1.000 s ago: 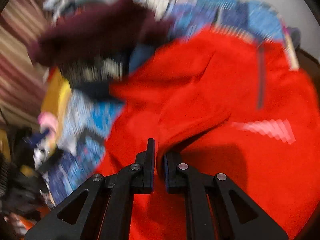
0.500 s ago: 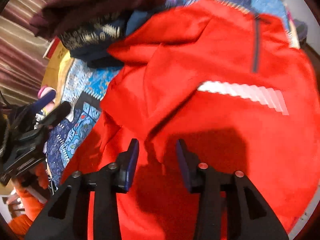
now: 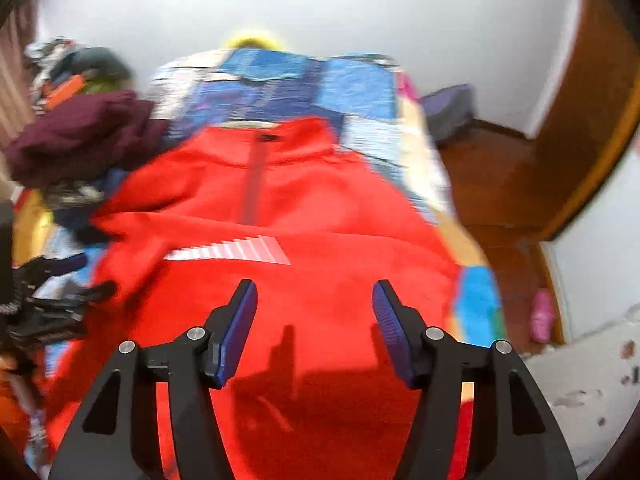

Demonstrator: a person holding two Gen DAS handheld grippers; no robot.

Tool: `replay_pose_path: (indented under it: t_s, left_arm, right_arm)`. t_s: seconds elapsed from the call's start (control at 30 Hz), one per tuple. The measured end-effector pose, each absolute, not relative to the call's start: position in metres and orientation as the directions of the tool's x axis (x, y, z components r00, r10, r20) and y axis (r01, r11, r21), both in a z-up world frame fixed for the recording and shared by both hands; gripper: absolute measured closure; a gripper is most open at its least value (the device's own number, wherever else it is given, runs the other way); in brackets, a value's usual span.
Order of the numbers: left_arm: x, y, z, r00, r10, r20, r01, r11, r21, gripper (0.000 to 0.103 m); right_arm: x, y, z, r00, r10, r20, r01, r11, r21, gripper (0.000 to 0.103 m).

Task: Fold large clothes
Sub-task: 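Grasp the jacket hem with the left tool and lift it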

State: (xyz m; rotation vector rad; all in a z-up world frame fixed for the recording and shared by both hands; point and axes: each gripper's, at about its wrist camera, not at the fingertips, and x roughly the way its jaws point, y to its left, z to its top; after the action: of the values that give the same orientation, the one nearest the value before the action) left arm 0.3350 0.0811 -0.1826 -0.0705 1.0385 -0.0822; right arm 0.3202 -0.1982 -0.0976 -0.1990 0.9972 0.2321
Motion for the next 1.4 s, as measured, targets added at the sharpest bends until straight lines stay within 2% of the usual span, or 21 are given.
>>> replay_pose_path:
  t_s: [0.1, 0.27, 0.33, 0.4, 0.43, 0.5, 0.57, 0.77, 0.9, 1.13, 1.2, 1.3, 1.4]
  left_arm:
    - [0.348, 0.075, -0.194, 0.468, -0.123, -0.875, 0.034, 0.992, -0.121, 0.035]
    - [0.364, 0.074, -0.214, 0.417, -0.115, -0.902, -0.011, 0.991, -0.132, 0.035]
    - [0.368, 0.073, -0.218, 0.412, -0.110, -0.904, -0.013, 0.992, -0.126, 0.041]
    - [0.372, 0.074, -0.220, 0.409, -0.081, -0.909, -0.014, 0.995, -0.095, 0.062]
    - [0.372, 0.074, -0.220, 0.408, -0.075, -0.910, -0.008, 0.996, -0.086, 0.067]
    - [0.371, 0.077, -0.216, 0.411, -0.087, -0.907, -0.013, 0.995, -0.101, 0.091]
    - [0.368, 0.084, -0.209, 0.422, -0.098, -0.901, -0.017, 0.993, -0.116, 0.099]
    - [0.346, 0.116, -0.159, 0.553, -0.100, -0.827, -0.053, 0.986, -0.155, 0.100]
    - [0.326, 0.139, -0.141, 0.607, -0.065, -0.792, -0.095, 0.984, -0.154, 0.100]
    - [0.313, 0.162, -0.176, 0.534, -0.024, -0.845, -0.153, 0.980, -0.124, 0.099]
    - [0.306, 0.162, -0.195, 0.494, 0.027, -0.869, -0.165, 0.984, -0.063, 0.090]
    - [0.299, 0.163, -0.211, 0.448, 0.066, -0.892, -0.185, 0.983, -0.020, 0.084]
    - [0.292, 0.167, -0.226, 0.395, 0.055, -0.917, -0.213, 0.976, -0.033, 0.079]
  right_arm:
    - [0.324, -0.215, -0.115, 0.472, 0.085, -0.878, -0.254, 0.966, -0.043, 0.047]
    - [0.326, -0.244, -0.142, 0.447, 0.019, -0.894, -0.141, 0.989, -0.049, 0.047]
    - [0.326, -0.258, -0.150, 0.434, 0.038, -0.900, -0.094, 0.996, -0.003, 0.047]
    - [0.327, -0.267, -0.155, 0.412, 0.097, -0.906, -0.063, 0.995, 0.078, 0.047]
    - [0.328, -0.273, -0.157, 0.398, 0.133, -0.907, -0.042, 0.991, 0.127, 0.047]
    - [0.333, -0.279, -0.158, 0.378, 0.171, -0.910, -0.031, 0.984, 0.173, 0.047]
    - [0.335, -0.282, -0.154, 0.370, 0.197, -0.908, -0.028, 0.979, 0.201, 0.047]
    - [0.332, -0.298, -0.131, 0.479, 0.187, -0.857, 0.029, 0.973, 0.228, 0.047]
    - [0.335, -0.297, -0.140, 0.453, 0.203, -0.868, 0.035, 0.969, 0.245, 0.047]
    - [0.328, -0.284, -0.167, 0.371, 0.201, -0.907, -0.017, 0.978, 0.209, 0.047]
    - [0.326, -0.285, -0.166, 0.371, 0.198, -0.907, -0.017, 0.978, 0.207, 0.046]
    - [0.326, -0.287, -0.164, 0.362, 0.196, -0.912, -0.022, 0.979, 0.201, 0.046]
    - [0.325, -0.284, -0.163, 0.358, 0.182, -0.916, -0.038, 0.983, 0.181, 0.046]
